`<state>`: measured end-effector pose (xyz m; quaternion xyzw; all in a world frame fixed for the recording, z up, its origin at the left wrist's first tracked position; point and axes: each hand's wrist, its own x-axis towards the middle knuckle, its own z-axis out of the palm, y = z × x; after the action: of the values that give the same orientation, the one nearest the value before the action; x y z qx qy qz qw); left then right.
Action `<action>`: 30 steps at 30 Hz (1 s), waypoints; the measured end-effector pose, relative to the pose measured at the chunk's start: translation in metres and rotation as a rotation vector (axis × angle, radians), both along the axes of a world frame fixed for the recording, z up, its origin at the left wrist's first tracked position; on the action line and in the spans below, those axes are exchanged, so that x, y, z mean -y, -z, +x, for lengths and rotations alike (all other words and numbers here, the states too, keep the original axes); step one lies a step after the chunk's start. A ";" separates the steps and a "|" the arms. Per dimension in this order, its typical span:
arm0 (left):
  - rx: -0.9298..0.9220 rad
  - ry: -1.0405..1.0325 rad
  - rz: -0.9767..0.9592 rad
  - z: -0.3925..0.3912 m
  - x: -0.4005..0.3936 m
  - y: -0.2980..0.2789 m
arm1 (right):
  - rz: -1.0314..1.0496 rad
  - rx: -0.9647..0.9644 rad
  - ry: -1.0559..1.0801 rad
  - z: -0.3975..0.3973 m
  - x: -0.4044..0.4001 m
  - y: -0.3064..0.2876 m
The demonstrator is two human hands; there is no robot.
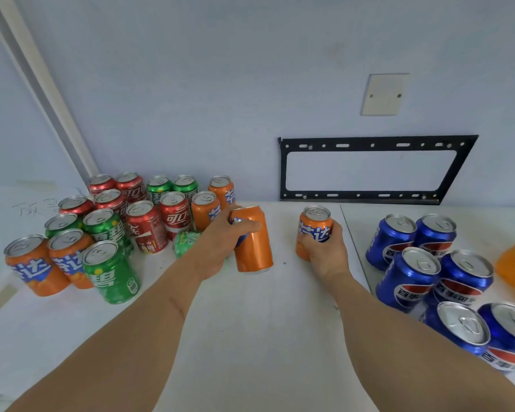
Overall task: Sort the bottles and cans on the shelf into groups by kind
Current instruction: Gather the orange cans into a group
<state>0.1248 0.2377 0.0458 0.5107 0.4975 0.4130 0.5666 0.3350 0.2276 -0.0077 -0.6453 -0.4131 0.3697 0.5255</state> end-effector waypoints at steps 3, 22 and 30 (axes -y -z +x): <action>-0.033 0.005 0.015 0.003 -0.004 0.002 | 0.010 0.010 -0.009 0.002 0.003 0.006; -0.339 0.140 0.187 0.047 -0.028 0.005 | -0.387 0.865 -0.151 0.003 0.058 -0.005; -0.398 0.138 0.213 0.047 -0.033 0.010 | -0.396 0.856 -0.204 -0.002 0.061 -0.005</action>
<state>0.1719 0.2708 0.0361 0.6717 0.5168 0.3145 0.4276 0.3328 0.1667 -0.0022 -0.7833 -0.5752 0.1920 0.1366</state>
